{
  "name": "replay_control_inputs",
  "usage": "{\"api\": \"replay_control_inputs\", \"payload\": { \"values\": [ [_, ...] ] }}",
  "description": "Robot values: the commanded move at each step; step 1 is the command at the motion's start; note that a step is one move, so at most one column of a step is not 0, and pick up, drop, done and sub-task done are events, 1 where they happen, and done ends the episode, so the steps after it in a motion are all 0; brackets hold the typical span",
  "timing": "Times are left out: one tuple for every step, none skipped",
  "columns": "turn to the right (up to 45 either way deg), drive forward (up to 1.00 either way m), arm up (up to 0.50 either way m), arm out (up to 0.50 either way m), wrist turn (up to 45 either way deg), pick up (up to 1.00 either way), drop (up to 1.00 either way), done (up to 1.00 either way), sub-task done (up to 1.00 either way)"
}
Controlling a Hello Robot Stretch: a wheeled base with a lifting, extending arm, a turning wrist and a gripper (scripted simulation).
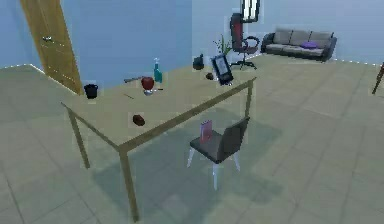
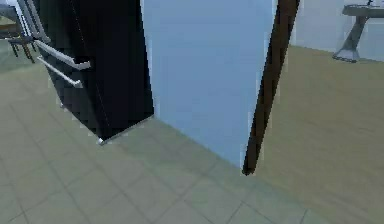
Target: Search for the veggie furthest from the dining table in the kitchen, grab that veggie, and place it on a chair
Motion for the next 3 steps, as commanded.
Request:
{"api": "replay_control_inputs", "payload": {
  "values": [
    [42.0, 0.0, 0.0, 0.0, 0.0, 0.0, 0.0, 0.0, 0.0],
    [0.0, 0.1, 0.0, 0.0, 0.0, 0.0, 0.0, 0.0, 0.0],
    [-45.0, 0.0, 0.0, 0.0, 0.0, 0.0, 0.0, 0.0, 0.0]
  ]
}}
